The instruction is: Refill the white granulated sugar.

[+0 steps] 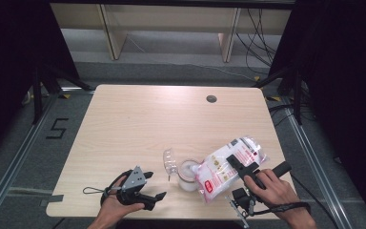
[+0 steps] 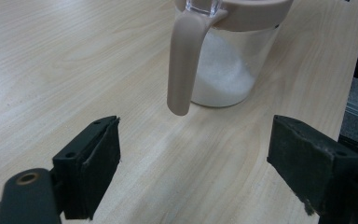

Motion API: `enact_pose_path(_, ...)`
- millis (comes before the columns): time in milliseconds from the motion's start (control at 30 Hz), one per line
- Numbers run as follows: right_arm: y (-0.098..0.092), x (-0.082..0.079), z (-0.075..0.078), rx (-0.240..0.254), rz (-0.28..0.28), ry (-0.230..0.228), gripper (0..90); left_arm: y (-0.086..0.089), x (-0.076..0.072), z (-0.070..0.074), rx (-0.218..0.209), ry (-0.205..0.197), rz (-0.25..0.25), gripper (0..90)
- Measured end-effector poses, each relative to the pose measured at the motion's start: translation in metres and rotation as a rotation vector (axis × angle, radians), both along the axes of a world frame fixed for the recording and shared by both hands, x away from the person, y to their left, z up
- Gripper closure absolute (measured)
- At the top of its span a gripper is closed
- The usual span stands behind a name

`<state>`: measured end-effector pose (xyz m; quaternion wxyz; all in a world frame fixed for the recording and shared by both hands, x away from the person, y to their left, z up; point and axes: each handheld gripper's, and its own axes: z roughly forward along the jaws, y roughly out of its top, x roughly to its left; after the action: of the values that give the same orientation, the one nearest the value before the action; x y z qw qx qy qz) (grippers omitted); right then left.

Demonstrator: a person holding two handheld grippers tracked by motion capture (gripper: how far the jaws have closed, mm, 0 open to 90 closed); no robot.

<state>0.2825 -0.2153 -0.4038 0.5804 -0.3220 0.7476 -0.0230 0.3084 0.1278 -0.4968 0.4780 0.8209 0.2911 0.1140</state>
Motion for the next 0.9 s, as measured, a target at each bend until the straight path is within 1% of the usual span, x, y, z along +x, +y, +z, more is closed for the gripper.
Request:
enact_pose_path(33,0.0,-0.0002,0.0001,-0.002,-0.005,0.004,72.0,-0.0009,-0.0005,-0.0002,-0.014,0.003,0.002,16.5)
enact_pose_path(133,0.0001,0.0,-0.0002,0.002,-0.004,0.009,72.0,-0.0008,-0.0004,-0.0002,-0.013,0.003,0.002,16.5)
enact_pose_path(167,-0.0004,-0.0002,-0.0014,0.014,-0.015,0.017,72.0,-0.0008,-0.0005,-0.0002,-0.014,0.003,0.003,16.5)
enact_pose_path(200,0.0002,0.0,-0.001,0.011,0.0,0.01,72.0,-0.0007,-0.0005,-0.0001,-0.013,0.003,0.003,16.5)
enact_pose_path(333,0.0003,0.0,-0.001,0.013,0.002,0.012,72.0,-0.0007,-0.0005,-0.0001,-0.013,0.003,0.003,16.5)
enact_pose_path(367,0.0002,0.0001,-0.0012,0.015,0.003,0.011,72.0,-0.0003,-0.0004,0.0001,-0.008,0.002,0.0,16.5)
enact_pose_path(467,-0.0003,0.0005,-0.0016,0.016,0.0,0.015,72.0,-0.0006,-0.0005,0.0,-0.012,0.003,0.003,16.5)
enact_pose_path(500,-0.0006,0.0008,-0.0019,0.018,0.003,0.014,72.0,-0.0002,-0.0003,0.0001,-0.006,0.002,0.0,16.5)
enact_pose_path(533,-0.0009,0.0012,-0.0022,0.02,0.005,0.018,72.1,-0.0007,-0.0005,-0.0001,-0.013,0.003,0.003,16.5)
enact_pose_path(567,-0.0012,0.0012,-0.0018,0.015,0.002,0.017,72.1,-0.0003,-0.0004,0.0001,-0.007,0.002,0.0,16.5)
enact_pose_path(667,-0.0026,0.0022,-0.0031,0.03,0.007,0.015,72.2,-0.0004,-0.0004,0.0,-0.009,0.002,0.001,16.5)
enact_pose_path(733,-0.0026,0.0025,-0.0027,0.027,0.008,0.019,72.2,-0.0007,-0.0005,-0.0001,-0.013,0.003,0.003,16.5)
enact_pose_path(767,-0.0031,0.0025,-0.0028,0.033,0.005,0.02,72.2,-0.0002,-0.0003,0.0002,-0.007,0.002,0.0,16.5)
enact_pose_path(800,-0.0041,0.0015,-0.0038,0.07,-0.017,0.041,72.3,-0.0002,-0.0004,0.0002,-0.007,0.001,0.0,16.5)
enact_pose_path(833,-0.005,0.0017,-0.0044,0.085,-0.018,0.044,72.3,-0.0002,-0.0004,0.0002,-0.007,0.001,0.0,16.5)
enact_pose_path(900,-0.0055,0.0027,-0.0038,0.088,-0.012,0.051,72.4,-0.0002,-0.0004,0.0002,-0.007,0.001,0.0,16.5)
